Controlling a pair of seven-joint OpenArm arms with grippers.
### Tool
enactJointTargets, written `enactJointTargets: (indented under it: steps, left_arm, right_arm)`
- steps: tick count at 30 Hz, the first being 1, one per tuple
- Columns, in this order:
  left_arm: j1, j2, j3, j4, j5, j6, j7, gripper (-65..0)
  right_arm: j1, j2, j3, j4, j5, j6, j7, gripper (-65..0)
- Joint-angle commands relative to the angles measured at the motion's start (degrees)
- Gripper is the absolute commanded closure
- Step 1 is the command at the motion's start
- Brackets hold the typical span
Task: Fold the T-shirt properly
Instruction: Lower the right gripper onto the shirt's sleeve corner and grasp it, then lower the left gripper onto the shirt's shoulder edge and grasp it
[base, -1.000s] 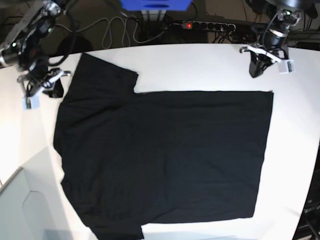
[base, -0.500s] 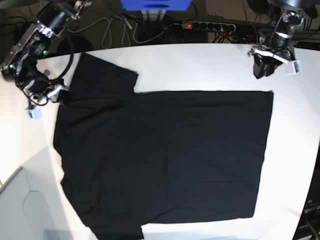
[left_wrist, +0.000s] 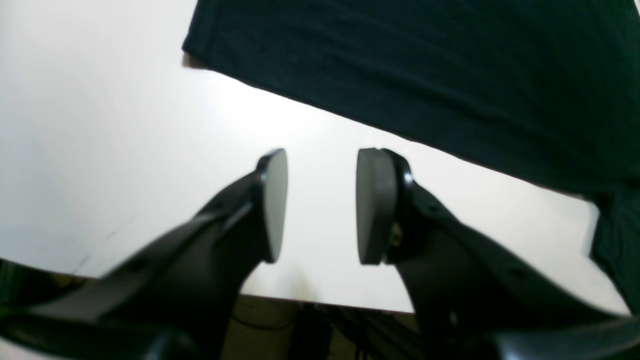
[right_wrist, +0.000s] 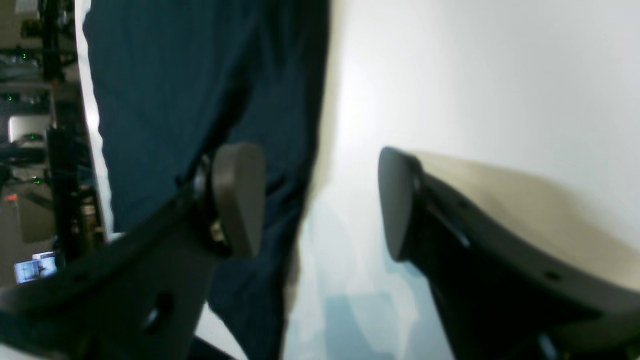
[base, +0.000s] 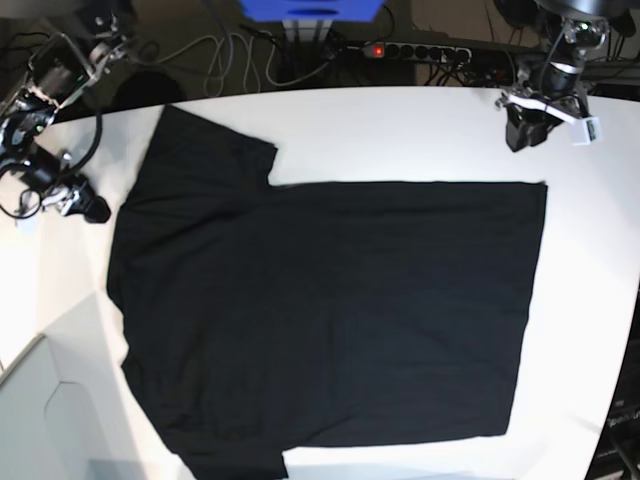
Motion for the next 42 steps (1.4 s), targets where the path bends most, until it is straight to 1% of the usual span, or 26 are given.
enactJointTargets:
  steps: [1, 3, 6, 9, 11, 13, 16, 18, 19, 21, 24, 25, 29, 32, 34, 37, 38, 39, 42]
  left_arm:
    - [0.5, -0.6, -0.4, 0.8, -0.7, -0.3, -1.2, -22.4]
    - [0.4, -0.6, -0.4, 0.8, -0.7, -0.3, -1.2, -22.4]
    - [0.4, -0.6, -0.4, 0.8, -0.7, -0.1, -1.2, -22.4]
    - [0.3, -0.6, -0.2, 0.8, -0.7, 0.1, -1.2, -22.4]
    - [0.3, -0.6, -0.2, 0.9, -0.7, 0.1, -1.2, -22.4]
    - [0.3, -0.6, -0.3, 0.9, -0.7, 0.1, -1.2, -22.4]
    - [0.6, -0.6, -0.4, 0.9, -0.7, 0.0, -1.2, -22.4]
    - [0.6, -0.6, -0.4, 0.9, -0.7, 0.0, -1.2, -22.4]
    - [0.6, -0.6, -0.4, 0.9, -0.7, 0.0, -1.2, -22.4]
    - [0.7, -0.6, -0.4, 0.9, -0.8, -0.1, -1.2, -22.4]
    - [0.7, -0.6, -0.4, 1.0, -0.8, -0.1, -1.2, -22.4]
    - [0.7, -0.6, -0.4, 1.1, -0.9, -0.1, -1.2, -22.4]
    - [0.7, -0.6, -0.6, 1.2, -1.3, -0.3, -1.4, -22.4]
    - [0.2, -0.4, -3.1, 1.2, -1.7, -0.4, -1.3, -22.5]
    - [-0.9, 0.0, -5.3, 1.2, -4.3, -0.4, -1.2, -22.6]
    - [-2.3, -0.8, -9.0, 0.7, -9.1, -0.4, -0.7, -23.2]
    - [-2.8, -1.5, -9.8, 0.0, -10.5, -0.4, 0.3, -24.7]
    - [-3.8, -2.2, -10.5, -1.0, -11.8, -0.4, 2.2, -27.7]
    - [-8.9, -3.8, -12.4, -6.9, -14.1, -0.4, 10.2, -37.3]
  right_arm:
    - [0.1, 0.6, -0.1, 0.6, -0.3, 0.9, -0.5, -36.6]
    - [0.0, -0.3, -0.1, 0.3, -0.3, 0.9, -0.5, -36.6]
    - [-1.4, -3.2, -0.6, 0.6, -0.4, 0.9, -0.5, -36.5]
    - [-2.3, -5.0, -5.0, 0.7, -0.4, 0.9, -0.5, -36.5]
    - [-2.6, -6.2, -8.0, 1.4, -0.4, 0.9, 0.8, -36.5]
    - [-3.7, -6.6, -10.2, 2.5, -0.4, 0.9, 3.0, -36.5]
    - [-4.2, -6.5, -12.3, 2.9, -0.4, 0.9, 4.4, -35.6]
    - [-4.1, -6.4, -12.2, 2.7, -0.4, 0.9, 4.4, -30.6]
    - [-4.1, -6.4, -12.2, 2.8, -0.4, 0.9, 4.4, -26.5]
    - [-4.1, -6.3, -12.2, 2.9, -0.4, 0.9, 4.4, -15.7]
    - [-4.2, -6.3, -12.3, 2.8, -0.4, 0.9, 4.4, -1.5]
    - [-4.2, -6.4, -12.4, 2.8, -0.4, 0.9, 4.4, 0.0]
    - [-4.3, -6.4, -12.4, 2.7, -0.4, 0.9, 4.4, 0.0]
    - [-4.3, -6.4, -12.4, 2.7, -0.4, 0.9, 4.4, 0.0]
    - [-4.4, -6.4, -12.4, 2.7, -0.4, 0.9, 4.4, 0.0]
    - [-4.4, -6.4, -12.4, 2.7, -0.4, 0.9, 4.3, 0.0]
    - [-4.4, -6.3, -12.4, 2.7, -0.4, 0.9, 4.2, 0.0]
    - [-4.4, -6.3, -12.4, 2.7, -0.4, 0.9, 4.1, 0.0]
    - [-4.4, -6.4, -12.4, 2.8, -0.4, 0.9, 4.0, 0.0]
